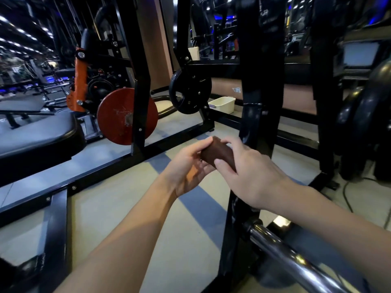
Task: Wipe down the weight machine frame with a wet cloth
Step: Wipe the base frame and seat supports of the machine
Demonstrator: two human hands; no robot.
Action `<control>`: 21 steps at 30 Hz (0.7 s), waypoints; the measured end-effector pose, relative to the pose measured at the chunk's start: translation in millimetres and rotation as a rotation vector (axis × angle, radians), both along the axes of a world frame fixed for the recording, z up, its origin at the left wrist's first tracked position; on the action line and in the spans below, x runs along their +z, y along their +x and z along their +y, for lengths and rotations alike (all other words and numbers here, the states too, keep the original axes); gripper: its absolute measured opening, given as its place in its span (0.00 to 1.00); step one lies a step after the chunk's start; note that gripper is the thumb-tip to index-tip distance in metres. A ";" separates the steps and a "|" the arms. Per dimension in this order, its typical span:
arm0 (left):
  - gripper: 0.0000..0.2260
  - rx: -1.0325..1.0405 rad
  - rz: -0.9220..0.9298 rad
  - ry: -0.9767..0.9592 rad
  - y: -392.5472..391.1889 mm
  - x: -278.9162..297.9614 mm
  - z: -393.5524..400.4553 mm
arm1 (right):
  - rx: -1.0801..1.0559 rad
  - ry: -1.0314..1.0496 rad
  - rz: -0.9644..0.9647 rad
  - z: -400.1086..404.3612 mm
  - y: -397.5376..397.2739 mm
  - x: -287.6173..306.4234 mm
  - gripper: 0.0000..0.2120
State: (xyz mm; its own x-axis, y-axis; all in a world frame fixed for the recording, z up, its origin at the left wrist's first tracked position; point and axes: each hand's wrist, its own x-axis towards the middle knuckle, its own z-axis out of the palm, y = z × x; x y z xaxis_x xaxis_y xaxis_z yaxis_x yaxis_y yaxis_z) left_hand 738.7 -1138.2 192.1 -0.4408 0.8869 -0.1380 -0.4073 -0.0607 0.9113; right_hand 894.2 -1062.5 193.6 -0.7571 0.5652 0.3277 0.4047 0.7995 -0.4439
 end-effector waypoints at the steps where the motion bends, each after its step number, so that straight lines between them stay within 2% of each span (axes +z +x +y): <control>1: 0.16 0.004 -0.018 0.031 4.8 1.2 3.9 | 0.000 0.047 -0.001 3.1 8.9 3.0 0.22; 4: 0.23 0.144 0.040 0.000 9.4 7.9 21.9 | 0.020 0.302 0.024 10.0 30.3 9.8 0.23; 6: 0.21 0.266 0.102 -0.071 8.5 10.8 33.2 | 0.029 0.358 0.056 20.0 38.4 15.6 0.20; 8: 0.19 0.301 0.130 -0.111 9.4 7.9 39.4 | 0.021 0.357 0.082 34.6 38.2 22.8 0.21; 12: 0.19 0.223 0.223 -0.214 11.7 -12.3 45.3 | -0.016 0.538 0.207 61.8 27.9 29.9 0.22; 14: 0.21 0.173 0.201 -0.234 11.5 -20.9 48.3 | -0.043 0.610 0.208 69.3 30.1 19.5 0.21; 17: 0.24 0.048 0.135 -0.257 13.5 -34.7 49.9 | 0.046 0.736 0.118 58.5 39.2 -17.4 0.21; 20: 0.27 0.006 0.100 -0.267 10.7 -53.3 50.8 | 0.096 0.765 -0.087 40.1 36.8 -46.2 0.21; 21: 0.28 -0.011 0.096 -0.270 8.3 -58.4 51.1 | 0.079 0.779 -0.096 41.8 32.7 -45.4 0.21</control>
